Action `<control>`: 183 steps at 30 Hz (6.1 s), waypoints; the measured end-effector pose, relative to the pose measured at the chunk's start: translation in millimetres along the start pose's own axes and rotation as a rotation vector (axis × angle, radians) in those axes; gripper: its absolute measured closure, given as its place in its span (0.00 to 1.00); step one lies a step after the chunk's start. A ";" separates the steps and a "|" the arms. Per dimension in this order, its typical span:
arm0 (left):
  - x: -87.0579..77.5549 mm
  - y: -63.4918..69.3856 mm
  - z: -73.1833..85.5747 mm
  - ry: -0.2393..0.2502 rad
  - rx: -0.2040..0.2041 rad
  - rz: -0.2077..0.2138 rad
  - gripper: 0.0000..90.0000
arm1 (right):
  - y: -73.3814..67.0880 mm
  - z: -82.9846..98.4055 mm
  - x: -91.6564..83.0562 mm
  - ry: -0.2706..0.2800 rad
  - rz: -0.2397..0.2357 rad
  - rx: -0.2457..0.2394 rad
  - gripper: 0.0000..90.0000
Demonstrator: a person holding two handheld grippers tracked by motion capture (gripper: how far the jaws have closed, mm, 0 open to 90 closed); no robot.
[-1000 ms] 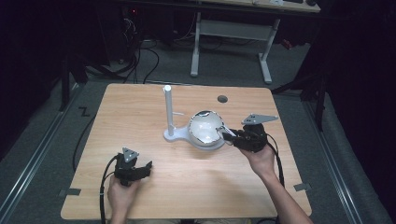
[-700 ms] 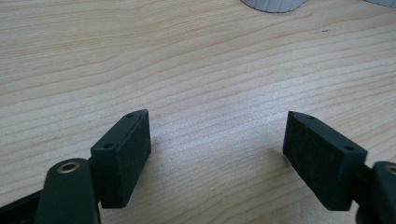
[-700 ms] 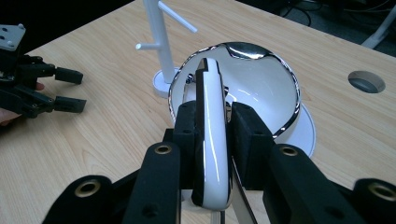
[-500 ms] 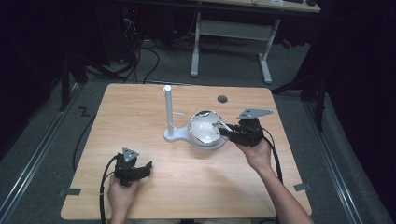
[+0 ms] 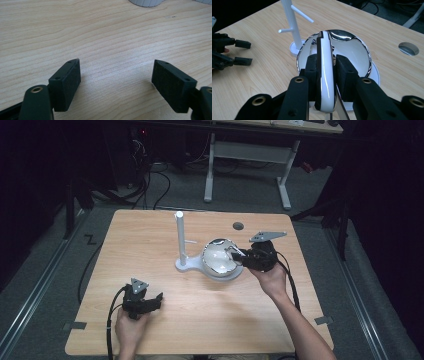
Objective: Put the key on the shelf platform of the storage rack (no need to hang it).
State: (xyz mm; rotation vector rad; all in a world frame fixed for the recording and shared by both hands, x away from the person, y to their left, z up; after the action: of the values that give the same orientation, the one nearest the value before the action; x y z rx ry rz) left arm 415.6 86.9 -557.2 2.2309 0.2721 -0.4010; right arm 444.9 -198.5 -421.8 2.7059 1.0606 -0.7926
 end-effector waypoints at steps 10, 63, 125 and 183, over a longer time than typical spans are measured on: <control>-0.1 0.0 0.0 -0.001 -0.001 0.000 0.26 | 3.6 -5.9 8.7 -0.015 0.004 -0.002 0.82; -0.4 0.2 -0.5 -0.004 -0.012 -0.006 0.26 | 6.0 2.9 70.3 -0.153 -0.006 0.000 0.81; -0.6 0.1 -0.4 -0.004 -0.010 -0.004 0.26 | 23.8 9.0 53.4 -0.083 0.094 0.021 0.60; -0.4 0.0 0.1 -0.003 -0.001 0.002 0.26 | 47.5 17.2 -6.7 -0.016 0.171 0.080 0.58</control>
State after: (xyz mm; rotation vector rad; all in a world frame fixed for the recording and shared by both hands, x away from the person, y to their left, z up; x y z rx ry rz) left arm 415.2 86.8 -557.1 2.2292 0.2691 -0.4028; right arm 464.9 -243.1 -436.3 2.8039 0.7970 -0.8426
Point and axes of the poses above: each handheld gripper's, and its own axes: x roughly forward along the jaws, z roughly out of its underside, y roughly to its right, the point moved 5 cm from there along x, roughly forward along the jaws, and after that the axes turned 7 degrees about y, right-handed, at the moved point
